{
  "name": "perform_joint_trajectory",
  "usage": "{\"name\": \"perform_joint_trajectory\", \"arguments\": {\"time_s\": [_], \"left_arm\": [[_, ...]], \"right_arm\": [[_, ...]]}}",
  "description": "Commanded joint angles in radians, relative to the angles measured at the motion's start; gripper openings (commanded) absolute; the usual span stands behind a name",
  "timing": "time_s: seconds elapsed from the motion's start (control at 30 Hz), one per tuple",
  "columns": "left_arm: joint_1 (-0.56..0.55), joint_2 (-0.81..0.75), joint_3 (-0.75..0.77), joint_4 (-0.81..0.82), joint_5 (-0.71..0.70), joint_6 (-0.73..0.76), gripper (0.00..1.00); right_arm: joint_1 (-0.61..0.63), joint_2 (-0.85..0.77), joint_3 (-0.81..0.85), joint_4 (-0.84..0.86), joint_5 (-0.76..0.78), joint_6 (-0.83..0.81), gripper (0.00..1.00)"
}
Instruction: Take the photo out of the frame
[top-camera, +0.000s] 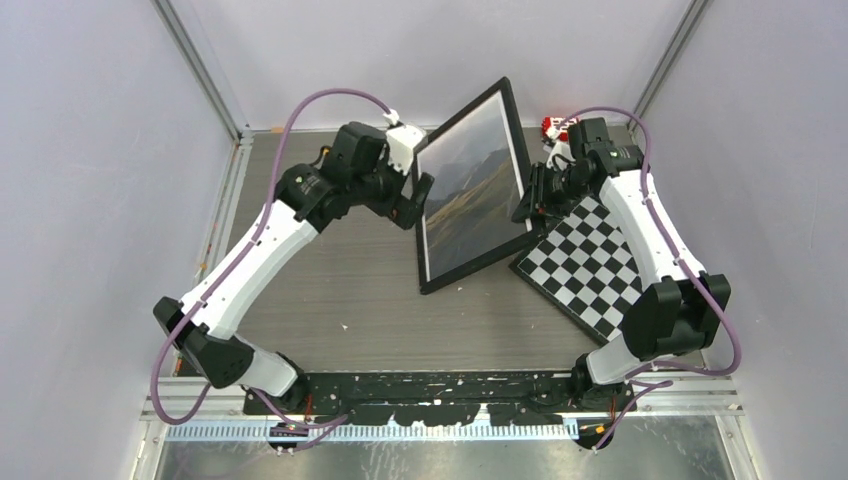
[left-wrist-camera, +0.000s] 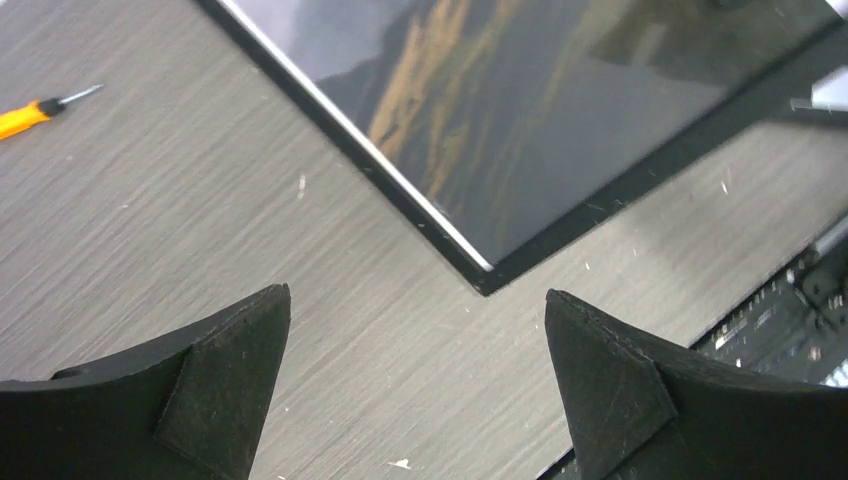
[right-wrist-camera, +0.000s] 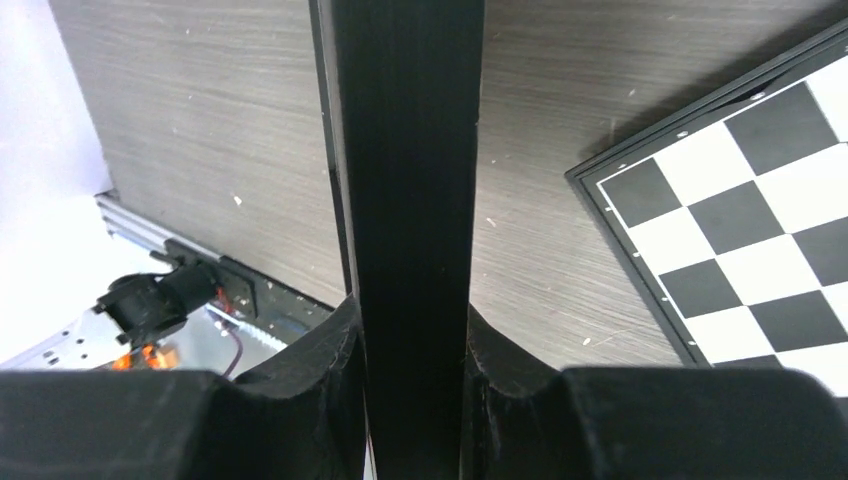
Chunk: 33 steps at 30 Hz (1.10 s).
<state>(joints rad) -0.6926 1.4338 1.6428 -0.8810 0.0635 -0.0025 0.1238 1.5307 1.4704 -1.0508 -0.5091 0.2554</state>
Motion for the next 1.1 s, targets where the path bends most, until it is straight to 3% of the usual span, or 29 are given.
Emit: {"name": "perform_joint_trajectory", "arguments": {"time_s": [0.0, 0.27, 0.47, 0.67, 0.83, 1.07], "left_arm": [[0.03, 0.041, 0.127, -0.043, -0.112, -0.136, 1.0], [0.063, 0.101, 0.247, 0.014, -0.204, -0.304, 1.0], [0.099, 0.151, 0.311, 0.016, -0.184, -0.365, 1.0], [0.133, 0.163, 0.336, 0.049, -0.223, -0.492, 1.0], [0.136, 0.232, 0.452, 0.003, -0.274, -0.618, 1.0], [0.137, 0.293, 0.505, 0.029, -0.275, -0.733, 1.0]], "right_arm": [[0.042, -0.039, 0.142, -0.053, 0.124, -0.034, 0.01], [0.103, 0.02, 0.329, -0.125, 0.246, -0.105, 0.01], [0.133, 0.047, 0.469, -0.157, 0.312, -0.155, 0.0], [0.251, 0.046, 0.506, -0.146, 0.44, -0.205, 0.01], [0.354, 0.043, 0.499, -0.111, 0.585, -0.21, 0.01], [0.441, 0.06, 0.485, -0.099, 0.67, -0.222, 0.0]]}}
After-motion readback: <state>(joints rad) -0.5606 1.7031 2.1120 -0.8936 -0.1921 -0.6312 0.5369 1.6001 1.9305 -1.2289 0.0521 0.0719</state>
